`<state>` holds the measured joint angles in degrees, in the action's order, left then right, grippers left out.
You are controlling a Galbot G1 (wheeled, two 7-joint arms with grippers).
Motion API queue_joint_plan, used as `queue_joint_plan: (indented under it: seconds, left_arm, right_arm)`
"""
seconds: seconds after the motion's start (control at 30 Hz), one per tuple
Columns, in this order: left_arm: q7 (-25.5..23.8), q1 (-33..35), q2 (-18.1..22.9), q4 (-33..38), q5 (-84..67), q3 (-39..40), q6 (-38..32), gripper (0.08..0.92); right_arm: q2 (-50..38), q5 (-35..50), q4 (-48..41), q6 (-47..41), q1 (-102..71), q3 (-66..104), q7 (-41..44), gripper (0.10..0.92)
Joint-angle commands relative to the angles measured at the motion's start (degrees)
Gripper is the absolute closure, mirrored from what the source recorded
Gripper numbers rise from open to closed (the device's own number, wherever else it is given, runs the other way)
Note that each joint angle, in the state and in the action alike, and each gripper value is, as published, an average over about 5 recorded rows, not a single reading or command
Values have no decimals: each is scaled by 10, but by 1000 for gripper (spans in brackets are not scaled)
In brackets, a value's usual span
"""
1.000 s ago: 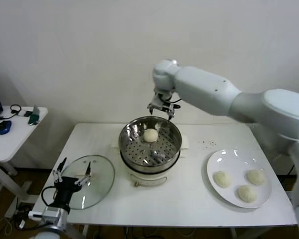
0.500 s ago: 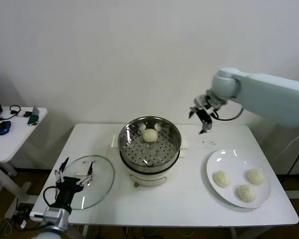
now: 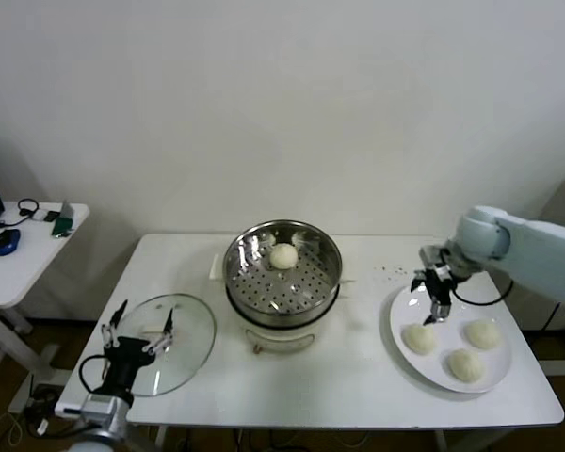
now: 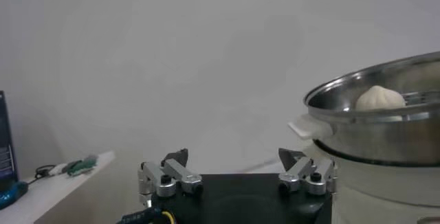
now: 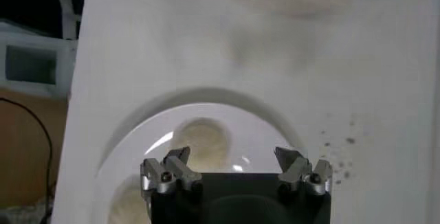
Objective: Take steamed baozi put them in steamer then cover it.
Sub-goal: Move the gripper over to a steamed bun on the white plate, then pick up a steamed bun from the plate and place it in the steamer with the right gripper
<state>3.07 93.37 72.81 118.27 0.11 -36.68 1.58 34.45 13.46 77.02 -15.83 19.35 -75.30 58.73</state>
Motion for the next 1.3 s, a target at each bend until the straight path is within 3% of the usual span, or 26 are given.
queue_joint_plan:
  seconds: [0.03,0.67,0.97,1.3]
  left_arm:
    - [0,3,3,-3,4,-1,0,177]
    - [1,1,6,-7,12,1,0,177]
    - [1,1,6,-8,13,2,0,177]
    - [2,7,-1,-2,18,4,2,177]
  right_arm:
    - [-6,-37,-40,-11,-125,83,-4,203]
    - [38,-48,-90,0,-134,101,-6,203]
    - [37,-34,-89,0,-128,100,-5,298]
    - [14,80,-58,-20,17,4,-15,333]
